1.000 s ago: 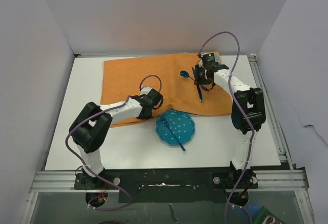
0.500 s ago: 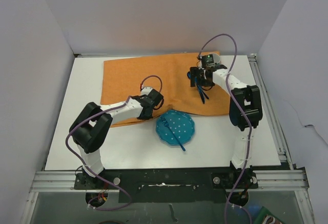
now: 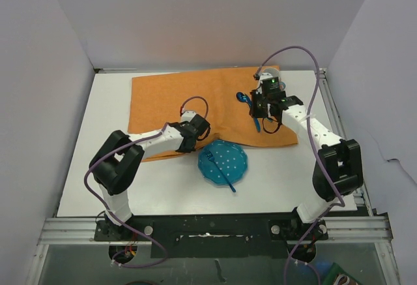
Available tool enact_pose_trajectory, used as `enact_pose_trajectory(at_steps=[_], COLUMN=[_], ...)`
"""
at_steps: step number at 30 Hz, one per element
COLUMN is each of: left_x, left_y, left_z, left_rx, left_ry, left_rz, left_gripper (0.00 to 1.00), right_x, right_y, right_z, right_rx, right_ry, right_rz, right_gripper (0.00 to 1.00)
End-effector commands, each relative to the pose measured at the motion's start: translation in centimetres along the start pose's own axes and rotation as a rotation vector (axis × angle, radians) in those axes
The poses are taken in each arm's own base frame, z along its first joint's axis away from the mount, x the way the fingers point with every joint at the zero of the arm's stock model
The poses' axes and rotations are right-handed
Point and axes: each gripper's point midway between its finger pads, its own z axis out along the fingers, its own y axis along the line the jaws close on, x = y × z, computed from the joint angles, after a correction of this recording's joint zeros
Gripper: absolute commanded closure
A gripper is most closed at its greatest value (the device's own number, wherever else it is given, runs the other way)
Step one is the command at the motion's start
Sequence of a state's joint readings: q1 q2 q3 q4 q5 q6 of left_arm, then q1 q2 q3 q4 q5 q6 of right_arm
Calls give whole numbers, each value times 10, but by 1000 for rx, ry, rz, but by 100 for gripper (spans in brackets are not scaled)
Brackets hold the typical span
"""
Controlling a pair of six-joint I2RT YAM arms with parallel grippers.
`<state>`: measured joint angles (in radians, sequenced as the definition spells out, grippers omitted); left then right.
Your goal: Set the dinner table for one person
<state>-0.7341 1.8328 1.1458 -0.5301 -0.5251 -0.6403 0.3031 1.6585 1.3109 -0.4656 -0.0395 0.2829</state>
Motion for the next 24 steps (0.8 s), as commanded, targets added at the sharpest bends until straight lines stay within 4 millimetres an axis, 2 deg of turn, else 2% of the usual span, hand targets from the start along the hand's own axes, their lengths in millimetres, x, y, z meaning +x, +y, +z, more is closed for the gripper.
enact_pose_trajectory(at_steps=[1,6,11,14,18,24], left_x=[-33,-64,-76,-76,-71,-51], left_y=[0,19,42,58,77,102], left_z=[-7,-5,3,9,23,43], left_rx=[-14,-51,-82,-112,-141,-205], left_ry=[-85,-129,-135,-134,-118,-70], left_rz=[-25,-57,-93,-117,-152,-169], left_gripper=[99,99,99,99,99,99], right_x=[24,62,79,93,120,164], right_y=[-17,-42,-70,-74,-66,-74], right_z=[4,22,36,45,60,69], right_rx=[77,162,207,212,164,208], right_ry=[15,92,129,156,205,297], right_rz=[16,32,95,137,184,230], right_gripper=[100,100,100,100,100,100])
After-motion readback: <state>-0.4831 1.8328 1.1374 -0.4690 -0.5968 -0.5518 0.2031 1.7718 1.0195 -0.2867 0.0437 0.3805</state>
